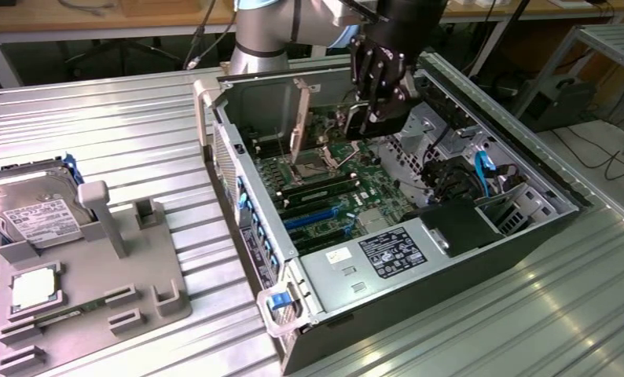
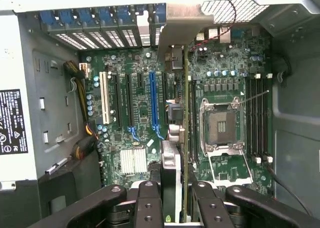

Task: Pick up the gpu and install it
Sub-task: 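Insert the gpu into the slot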

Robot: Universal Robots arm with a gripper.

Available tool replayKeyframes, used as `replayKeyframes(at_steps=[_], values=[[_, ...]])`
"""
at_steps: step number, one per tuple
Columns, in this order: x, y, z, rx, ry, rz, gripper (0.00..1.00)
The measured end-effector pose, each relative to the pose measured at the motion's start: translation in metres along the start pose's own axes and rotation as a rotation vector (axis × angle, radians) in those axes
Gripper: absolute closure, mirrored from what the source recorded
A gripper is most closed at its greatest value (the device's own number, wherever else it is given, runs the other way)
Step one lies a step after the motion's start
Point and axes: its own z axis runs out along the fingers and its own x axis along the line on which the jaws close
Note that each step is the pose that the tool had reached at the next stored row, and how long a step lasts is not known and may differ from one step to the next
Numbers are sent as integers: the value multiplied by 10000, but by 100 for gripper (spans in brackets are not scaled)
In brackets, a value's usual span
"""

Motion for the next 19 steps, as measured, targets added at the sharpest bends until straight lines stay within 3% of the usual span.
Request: replayKeyframes(at_steps=[1, 4, 5, 19], values=[[0, 0, 6, 75, 2, -3, 72], [0, 0, 12, 420, 0, -13, 72], [0, 0, 17, 470, -2, -17, 72], [129, -5, 155, 462, 6, -35, 72]])
